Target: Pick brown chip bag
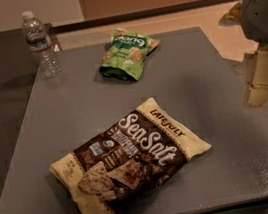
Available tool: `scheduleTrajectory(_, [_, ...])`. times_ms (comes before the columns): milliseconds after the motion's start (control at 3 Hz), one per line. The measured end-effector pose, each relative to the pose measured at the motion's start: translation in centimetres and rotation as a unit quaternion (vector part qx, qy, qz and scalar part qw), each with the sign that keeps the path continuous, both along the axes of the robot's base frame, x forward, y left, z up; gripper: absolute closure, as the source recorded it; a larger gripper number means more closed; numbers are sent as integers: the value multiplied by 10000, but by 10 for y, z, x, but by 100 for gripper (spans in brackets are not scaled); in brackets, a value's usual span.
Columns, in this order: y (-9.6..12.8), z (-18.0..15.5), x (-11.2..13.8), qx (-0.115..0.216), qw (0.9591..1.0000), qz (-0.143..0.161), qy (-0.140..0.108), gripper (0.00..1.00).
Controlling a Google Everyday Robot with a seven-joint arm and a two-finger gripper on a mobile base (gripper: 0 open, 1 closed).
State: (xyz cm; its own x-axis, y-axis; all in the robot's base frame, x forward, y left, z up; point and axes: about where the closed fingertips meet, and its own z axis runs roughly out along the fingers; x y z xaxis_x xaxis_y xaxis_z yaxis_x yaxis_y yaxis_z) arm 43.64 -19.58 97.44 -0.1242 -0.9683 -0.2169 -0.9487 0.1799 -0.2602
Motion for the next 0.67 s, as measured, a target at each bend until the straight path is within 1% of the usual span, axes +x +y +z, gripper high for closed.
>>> scheduleTrajectory(333, [35, -13, -2, -79, 9978, 651, -76, 0])
scheduleTrajectory(667, [74, -32, -3, -266, 9912, 1293, -4, 0])
